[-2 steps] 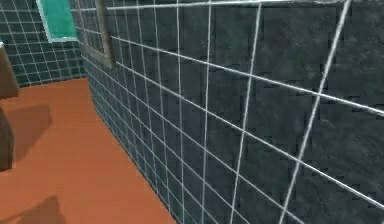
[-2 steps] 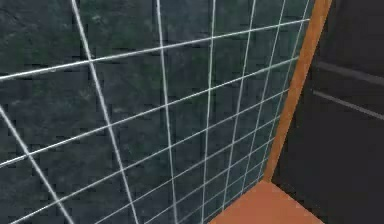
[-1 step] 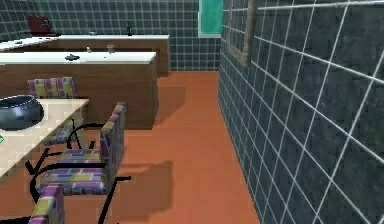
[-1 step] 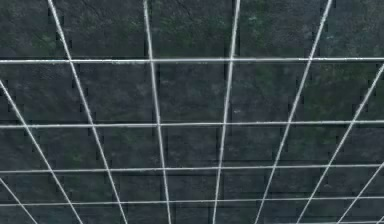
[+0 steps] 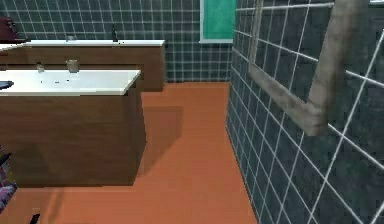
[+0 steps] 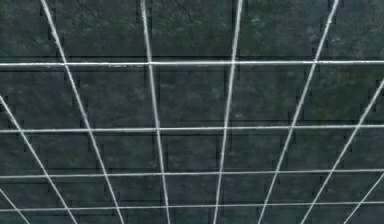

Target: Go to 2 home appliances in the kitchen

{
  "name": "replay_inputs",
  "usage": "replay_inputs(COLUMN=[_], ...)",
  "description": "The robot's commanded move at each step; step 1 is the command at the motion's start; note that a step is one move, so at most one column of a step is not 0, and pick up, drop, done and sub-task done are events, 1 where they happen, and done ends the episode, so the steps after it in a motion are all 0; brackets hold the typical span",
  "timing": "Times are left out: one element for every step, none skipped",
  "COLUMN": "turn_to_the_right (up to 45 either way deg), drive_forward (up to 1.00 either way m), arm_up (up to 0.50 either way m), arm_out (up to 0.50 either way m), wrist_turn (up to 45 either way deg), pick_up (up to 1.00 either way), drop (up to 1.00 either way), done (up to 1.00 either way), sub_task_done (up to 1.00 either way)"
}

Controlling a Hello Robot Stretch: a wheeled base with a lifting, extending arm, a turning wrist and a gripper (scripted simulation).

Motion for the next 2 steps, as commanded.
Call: replay_inputs(turn_to_the_right=[0.0,-3.0], drive_forward=[1.00,0.00], arm_up=[0.00,0.00], arm_out=[0.00,0.00], wrist_turn=[0.0,0.0], pick_up=[0.00,0.00], drop=[0.00,0.00], done=[0.00,0.00], sub_task_done=[0.00,0.00])
